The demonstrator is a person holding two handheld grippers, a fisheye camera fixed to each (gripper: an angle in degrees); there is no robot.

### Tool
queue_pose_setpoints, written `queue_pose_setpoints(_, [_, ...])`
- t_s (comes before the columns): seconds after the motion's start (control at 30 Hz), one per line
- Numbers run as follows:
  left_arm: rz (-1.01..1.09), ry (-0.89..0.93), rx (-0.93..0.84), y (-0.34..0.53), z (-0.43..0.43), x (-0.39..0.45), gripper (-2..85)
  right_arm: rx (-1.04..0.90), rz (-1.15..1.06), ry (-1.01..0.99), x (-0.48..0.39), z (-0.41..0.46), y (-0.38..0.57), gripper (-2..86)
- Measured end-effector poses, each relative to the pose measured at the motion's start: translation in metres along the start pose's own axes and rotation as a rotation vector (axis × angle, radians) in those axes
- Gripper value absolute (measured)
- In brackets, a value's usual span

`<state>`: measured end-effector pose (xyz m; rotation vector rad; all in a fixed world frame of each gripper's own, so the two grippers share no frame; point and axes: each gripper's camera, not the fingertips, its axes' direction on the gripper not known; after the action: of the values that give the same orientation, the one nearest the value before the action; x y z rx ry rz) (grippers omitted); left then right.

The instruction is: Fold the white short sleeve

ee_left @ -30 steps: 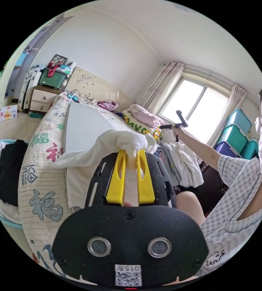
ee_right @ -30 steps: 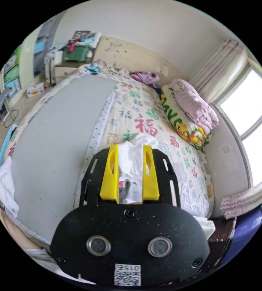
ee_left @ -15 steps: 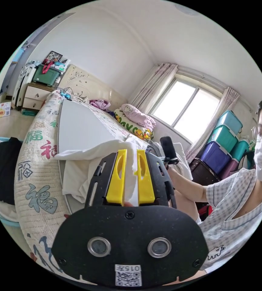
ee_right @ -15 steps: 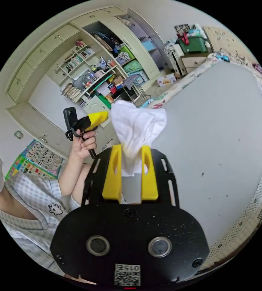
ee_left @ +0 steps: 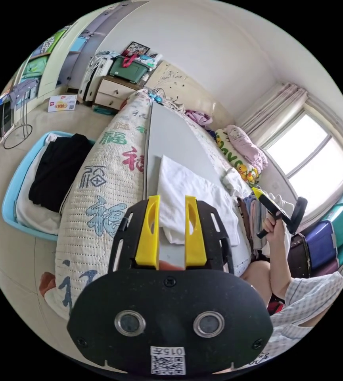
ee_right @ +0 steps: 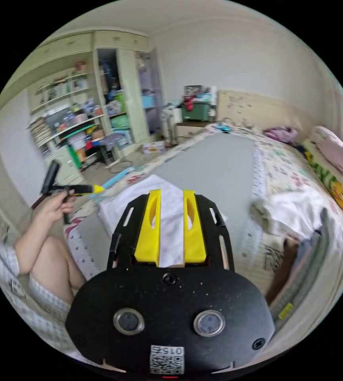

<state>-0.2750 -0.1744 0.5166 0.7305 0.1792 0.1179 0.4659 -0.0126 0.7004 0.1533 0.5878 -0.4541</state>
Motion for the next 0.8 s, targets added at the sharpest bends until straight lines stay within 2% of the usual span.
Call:
queue_pose_setpoints(0.07, [0.003, -0.033, -0.073, -0.009, 0.022, 0.003, 10.8, -0.104, -0.107, -0.183, -0.034, 0.032, 0.000, 11.2])
queue_pose_setpoints(0.17, [0.005, -0.028, -0.088, -0.016, 0.030, 0.000, 10.7, -0.219, -0.206, -0.305, -0.077, 0.068, 0.001, 11.9])
queue_pose_setpoints(0.37, [0.002, -0.004, -0.089, -0.003, 0.013, -0.008, 7.7, -0.247, -0.386, -0.250, -0.139, 0.096, -0.001, 12.2])
queue_pose_setpoints(0.63, [0.100, -0.022, -0.241, 0.007, 0.026, -0.004, 6.8, -0.301, -0.366, -0.256, -0.167, 0.130, -0.024, 11.5])
queue_pose_setpoints(0.8, [0.127, -0.025, -0.269, 0.008, 0.033, 0.001, 6.3, -0.409, -0.430, -0.152, -0.174, 0.156, -0.033, 8.1])
